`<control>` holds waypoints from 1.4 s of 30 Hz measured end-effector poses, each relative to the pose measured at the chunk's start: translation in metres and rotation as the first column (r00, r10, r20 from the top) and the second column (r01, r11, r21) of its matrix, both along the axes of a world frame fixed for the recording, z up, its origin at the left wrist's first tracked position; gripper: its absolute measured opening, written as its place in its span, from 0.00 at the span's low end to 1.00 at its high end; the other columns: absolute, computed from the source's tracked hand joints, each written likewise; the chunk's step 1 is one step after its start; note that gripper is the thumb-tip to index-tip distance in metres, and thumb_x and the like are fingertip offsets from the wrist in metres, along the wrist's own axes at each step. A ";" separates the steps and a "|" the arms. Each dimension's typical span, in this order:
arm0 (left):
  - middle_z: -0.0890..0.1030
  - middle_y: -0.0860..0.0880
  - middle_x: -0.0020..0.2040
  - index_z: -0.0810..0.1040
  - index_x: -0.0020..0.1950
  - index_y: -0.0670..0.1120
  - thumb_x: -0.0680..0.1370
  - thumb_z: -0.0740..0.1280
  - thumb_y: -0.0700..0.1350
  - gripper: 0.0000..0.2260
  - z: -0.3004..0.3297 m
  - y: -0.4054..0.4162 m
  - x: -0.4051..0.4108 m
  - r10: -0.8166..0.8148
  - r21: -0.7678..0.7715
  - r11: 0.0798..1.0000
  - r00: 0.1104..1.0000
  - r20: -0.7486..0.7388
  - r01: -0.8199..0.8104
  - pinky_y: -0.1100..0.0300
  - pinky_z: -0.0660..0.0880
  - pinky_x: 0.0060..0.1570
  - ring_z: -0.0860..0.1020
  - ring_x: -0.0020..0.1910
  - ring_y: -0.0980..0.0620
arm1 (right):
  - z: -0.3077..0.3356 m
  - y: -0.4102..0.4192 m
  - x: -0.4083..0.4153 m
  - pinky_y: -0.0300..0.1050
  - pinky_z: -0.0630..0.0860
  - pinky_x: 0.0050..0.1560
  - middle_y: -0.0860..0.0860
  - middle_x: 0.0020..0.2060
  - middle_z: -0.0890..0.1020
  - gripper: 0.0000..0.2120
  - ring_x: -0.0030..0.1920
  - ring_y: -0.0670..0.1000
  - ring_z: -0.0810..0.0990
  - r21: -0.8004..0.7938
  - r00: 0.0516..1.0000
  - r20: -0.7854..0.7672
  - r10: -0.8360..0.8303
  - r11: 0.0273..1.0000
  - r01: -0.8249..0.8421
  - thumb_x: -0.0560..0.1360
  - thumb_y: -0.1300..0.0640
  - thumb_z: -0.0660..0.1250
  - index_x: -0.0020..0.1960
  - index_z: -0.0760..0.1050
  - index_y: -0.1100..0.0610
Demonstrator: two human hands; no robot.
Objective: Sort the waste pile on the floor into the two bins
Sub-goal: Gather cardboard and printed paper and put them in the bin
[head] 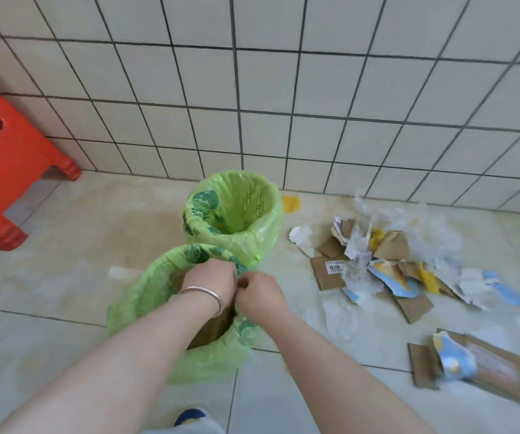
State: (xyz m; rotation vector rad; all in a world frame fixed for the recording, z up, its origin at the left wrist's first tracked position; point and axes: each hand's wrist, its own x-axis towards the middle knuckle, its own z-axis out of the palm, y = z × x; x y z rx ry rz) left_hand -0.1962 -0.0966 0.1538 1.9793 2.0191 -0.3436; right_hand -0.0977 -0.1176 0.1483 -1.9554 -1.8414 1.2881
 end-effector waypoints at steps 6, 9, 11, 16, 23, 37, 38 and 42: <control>0.81 0.44 0.55 0.79 0.55 0.51 0.77 0.58 0.46 0.12 0.016 -0.022 0.114 -0.139 0.005 0.990 0.966 0.220 0.141 0.55 0.76 0.51 0.78 0.55 0.42 | 0.022 -0.028 0.119 0.41 0.68 0.42 0.58 0.52 0.82 0.12 0.52 0.59 0.79 0.060 0.975 0.022 -0.220 0.974 0.218 0.76 0.57 0.58 0.51 0.80 0.56; 0.81 0.43 0.56 0.78 0.56 0.49 0.77 0.57 0.44 0.13 0.019 -0.036 0.176 -0.210 0.018 0.977 0.932 0.296 0.214 0.56 0.74 0.51 0.78 0.55 0.41 | 0.024 -0.045 0.174 0.42 0.70 0.44 0.58 0.53 0.82 0.12 0.52 0.58 0.79 0.060 0.945 0.037 -0.326 0.944 0.324 0.76 0.57 0.57 0.51 0.79 0.57; 0.81 0.43 0.56 0.79 0.56 0.49 0.77 0.57 0.42 0.13 0.017 -0.042 0.213 -0.249 0.023 0.966 0.901 0.357 0.257 0.56 0.75 0.52 0.78 0.55 0.42 | 0.023 -0.056 0.209 0.43 0.71 0.44 0.57 0.53 0.81 0.14 0.54 0.59 0.79 0.055 0.913 0.045 -0.405 0.914 0.402 0.76 0.57 0.57 0.55 0.79 0.56; 0.82 0.45 0.52 0.81 0.52 0.49 0.75 0.59 0.39 0.13 -0.002 -0.059 0.293 -0.285 -0.025 0.940 0.824 0.490 0.340 0.58 0.72 0.47 0.78 0.54 0.43 | 0.006 -0.081 0.284 0.42 0.69 0.44 0.57 0.56 0.80 0.15 0.54 0.58 0.77 -0.015 0.830 0.057 -0.555 0.830 0.557 0.76 0.58 0.56 0.57 0.77 0.57; 0.82 0.46 0.52 0.80 0.52 0.52 0.73 0.61 0.42 0.12 -0.059 -0.072 0.347 -0.226 -0.194 0.908 0.823 0.521 0.373 0.54 0.76 0.54 0.79 0.52 0.45 | -0.057 -0.090 0.342 0.41 0.72 0.37 0.58 0.48 0.80 0.12 0.47 0.57 0.78 -0.223 0.737 0.098 -0.669 0.707 0.672 0.78 0.56 0.56 0.49 0.75 0.61; 0.70 0.42 0.66 0.67 0.68 0.45 0.77 0.62 0.53 0.22 -0.200 -0.040 0.382 0.327 -0.563 0.818 0.899 0.291 -0.115 0.56 0.70 0.62 0.72 0.65 0.43 | -0.178 -0.065 0.437 0.44 0.71 0.53 0.55 0.60 0.73 0.14 0.62 0.56 0.74 -0.226 0.749 0.344 -0.566 0.724 0.651 0.77 0.56 0.60 0.61 0.71 0.55; 0.71 0.41 0.66 0.66 0.68 0.44 0.77 0.61 0.52 0.22 -0.208 -0.039 0.381 0.416 -0.597 0.778 0.873 0.255 -0.197 0.55 0.71 0.62 0.71 0.65 0.42 | -0.184 -0.063 0.438 0.46 0.72 0.55 0.54 0.62 0.72 0.18 0.62 0.56 0.73 -0.181 0.721 0.323 -0.614 0.707 0.683 0.76 0.54 0.62 0.65 0.68 0.55; 0.77 0.39 0.61 0.73 0.62 0.38 0.76 0.60 0.51 0.21 -0.232 -0.041 0.386 0.605 -0.635 0.671 0.777 0.171 -0.383 0.53 0.75 0.59 0.76 0.61 0.41 | -0.201 -0.061 0.435 0.47 0.71 0.58 0.54 0.67 0.67 0.30 0.66 0.54 0.69 -0.146 0.719 0.275 -0.638 0.711 0.687 0.74 0.49 0.68 0.71 0.61 0.54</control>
